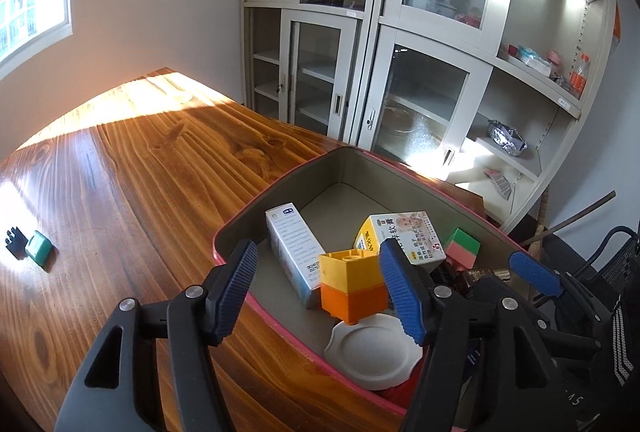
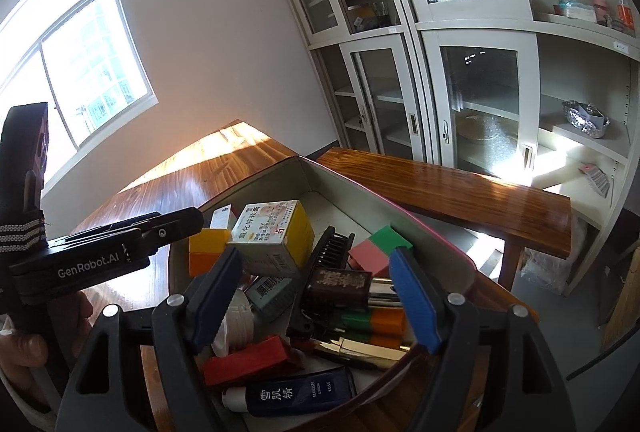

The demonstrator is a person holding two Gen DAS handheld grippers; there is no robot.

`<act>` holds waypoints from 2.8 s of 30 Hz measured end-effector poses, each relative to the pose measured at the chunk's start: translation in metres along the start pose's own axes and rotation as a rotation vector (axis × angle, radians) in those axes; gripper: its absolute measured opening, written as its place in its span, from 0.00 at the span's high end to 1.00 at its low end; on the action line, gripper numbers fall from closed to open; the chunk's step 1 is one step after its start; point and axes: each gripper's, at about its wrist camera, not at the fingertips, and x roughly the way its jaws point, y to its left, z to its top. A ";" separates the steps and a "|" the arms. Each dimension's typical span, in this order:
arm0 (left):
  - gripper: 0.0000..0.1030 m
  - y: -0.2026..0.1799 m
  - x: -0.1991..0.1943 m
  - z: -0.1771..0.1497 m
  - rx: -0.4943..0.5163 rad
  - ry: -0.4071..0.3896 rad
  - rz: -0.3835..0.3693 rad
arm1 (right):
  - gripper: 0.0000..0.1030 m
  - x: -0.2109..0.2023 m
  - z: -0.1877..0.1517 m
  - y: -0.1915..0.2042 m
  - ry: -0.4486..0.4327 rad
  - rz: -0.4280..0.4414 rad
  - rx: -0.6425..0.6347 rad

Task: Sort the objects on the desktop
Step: 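Lower the orange-yellow block into the tin and open the left tool, then withdraw both open tools from the tin back over the table, then grasp the blue block with the left tool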

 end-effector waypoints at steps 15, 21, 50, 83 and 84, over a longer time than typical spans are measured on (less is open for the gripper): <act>0.34 0.055 -0.023 -0.016 -0.071 -0.021 0.147 | 0.22 0.000 -0.003 0.041 0.008 0.038 -0.065; 0.34 0.089 -0.036 -0.024 -0.113 -0.034 0.198 | 0.22 0.005 -0.005 0.070 0.016 0.077 -0.111; 0.34 0.276 -0.094 -0.080 -0.404 -0.061 0.463 | 0.22 0.124 -0.039 0.253 0.256 0.296 -0.404; 0.34 0.382 -0.004 -0.055 -0.451 0.037 0.502 | 0.22 0.225 -0.042 0.340 0.400 0.353 -0.528; 0.34 0.385 -0.001 -0.054 -0.455 0.041 0.505 | 0.22 0.226 -0.042 0.340 0.401 0.353 -0.529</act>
